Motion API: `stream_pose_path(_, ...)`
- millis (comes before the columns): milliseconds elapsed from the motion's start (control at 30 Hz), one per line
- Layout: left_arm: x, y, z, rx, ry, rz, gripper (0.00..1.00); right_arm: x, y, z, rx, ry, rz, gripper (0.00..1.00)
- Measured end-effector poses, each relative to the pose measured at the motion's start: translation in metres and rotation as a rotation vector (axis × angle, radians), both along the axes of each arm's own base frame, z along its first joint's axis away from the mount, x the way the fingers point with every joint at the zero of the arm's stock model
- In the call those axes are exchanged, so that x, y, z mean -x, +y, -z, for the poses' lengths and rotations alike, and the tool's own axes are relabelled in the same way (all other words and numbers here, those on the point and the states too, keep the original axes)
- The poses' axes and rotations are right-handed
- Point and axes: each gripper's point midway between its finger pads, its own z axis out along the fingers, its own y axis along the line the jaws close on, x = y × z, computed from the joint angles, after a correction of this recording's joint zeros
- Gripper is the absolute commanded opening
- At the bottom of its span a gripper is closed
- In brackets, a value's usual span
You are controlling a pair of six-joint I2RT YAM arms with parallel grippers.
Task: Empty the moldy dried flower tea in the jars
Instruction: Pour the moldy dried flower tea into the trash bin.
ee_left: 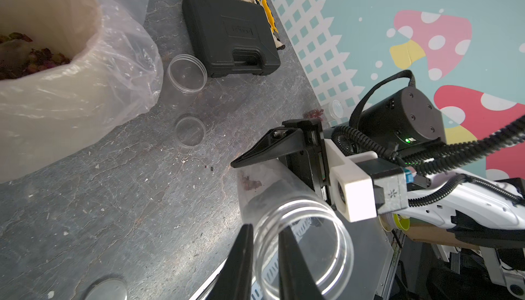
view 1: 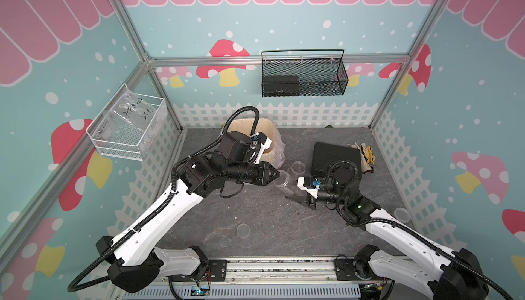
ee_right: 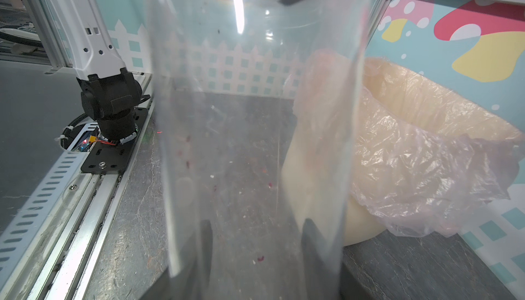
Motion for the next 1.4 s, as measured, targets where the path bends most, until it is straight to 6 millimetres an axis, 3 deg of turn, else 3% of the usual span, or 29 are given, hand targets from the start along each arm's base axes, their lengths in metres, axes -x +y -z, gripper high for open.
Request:
stream_pose_path(200, -0.003, 0.004, 0.009, -0.042, -0.020, 0.000, 0.03, -0.001, 0.001, 0.007, 0.019, 0.026, 0.001, 0.00)
stream_pose_path(300, -0.004, 0.006, 0.011, -0.057, -0.032, 0.004, 0.00, -0.002, 0.001, 0.009, 0.028, 0.037, 0.005, 0.06)
stream_pose_path(500, -0.007, 0.008, 0.013, -0.076, -0.056, 0.003, 0.00, -0.004, 0.000, 0.009, 0.051, 0.040, 0.022, 0.29)
stream_pose_path(633, -0.008, 0.008, 0.013, -0.084, -0.071, 0.005, 0.00, -0.006, -0.002, 0.008, 0.070, 0.022, 0.042, 0.55)
stream_pose_path(900, -0.009, 0.008, 0.015, -0.093, -0.078, 0.003, 0.00, -0.014, -0.009, -0.008, 0.097, -0.077, 0.103, 0.76)
stream_pose_path(1233, -0.012, 0.009, 0.023, -0.108, -0.075, -0.009, 0.00, -0.020, -0.011, -0.018, 0.116, -0.121, 0.129, 0.92)
stream_pose_path(1400, -0.017, 0.011, 0.024, -0.121, -0.090, -0.034, 0.00, -0.009, -0.016, -0.051, 0.026, -0.145, 0.133, 0.92)
